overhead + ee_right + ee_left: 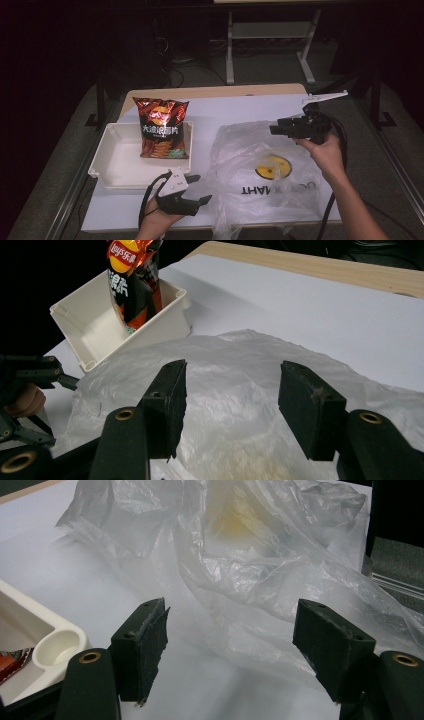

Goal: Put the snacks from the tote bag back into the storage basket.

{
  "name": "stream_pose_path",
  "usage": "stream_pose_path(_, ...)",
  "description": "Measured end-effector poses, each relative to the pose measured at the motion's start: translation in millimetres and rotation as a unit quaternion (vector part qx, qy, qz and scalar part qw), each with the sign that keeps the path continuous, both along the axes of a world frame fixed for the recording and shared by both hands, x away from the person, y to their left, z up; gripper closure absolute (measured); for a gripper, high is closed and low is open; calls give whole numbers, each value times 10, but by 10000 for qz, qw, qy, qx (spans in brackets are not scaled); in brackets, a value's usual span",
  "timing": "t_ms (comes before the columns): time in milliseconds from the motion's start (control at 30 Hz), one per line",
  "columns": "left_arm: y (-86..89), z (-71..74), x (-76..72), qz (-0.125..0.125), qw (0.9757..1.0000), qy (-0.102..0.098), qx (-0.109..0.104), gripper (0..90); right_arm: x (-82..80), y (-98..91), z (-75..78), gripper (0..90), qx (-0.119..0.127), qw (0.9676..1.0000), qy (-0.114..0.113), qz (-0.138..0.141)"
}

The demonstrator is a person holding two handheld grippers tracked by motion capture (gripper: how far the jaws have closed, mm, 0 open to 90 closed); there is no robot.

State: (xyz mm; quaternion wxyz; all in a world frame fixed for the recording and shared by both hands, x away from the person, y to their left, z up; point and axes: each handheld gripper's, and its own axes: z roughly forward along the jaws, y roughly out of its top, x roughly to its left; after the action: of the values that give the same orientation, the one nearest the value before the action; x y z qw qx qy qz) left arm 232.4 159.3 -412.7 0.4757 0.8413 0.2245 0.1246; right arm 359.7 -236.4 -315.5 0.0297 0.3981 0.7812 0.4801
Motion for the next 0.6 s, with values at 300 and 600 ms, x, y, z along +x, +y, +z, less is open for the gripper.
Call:
stream_pose_path(300, 7, -2, 7, 7, 10000, -5, 6, 294, -144, -193, -95, 438, 82, 9999, -16, -66)
stream_pose_path(600, 2, -10, 10, 16, 10000, 22, -10, 294, -306, -396, -222, 436, 199, 9997, -1, -124)
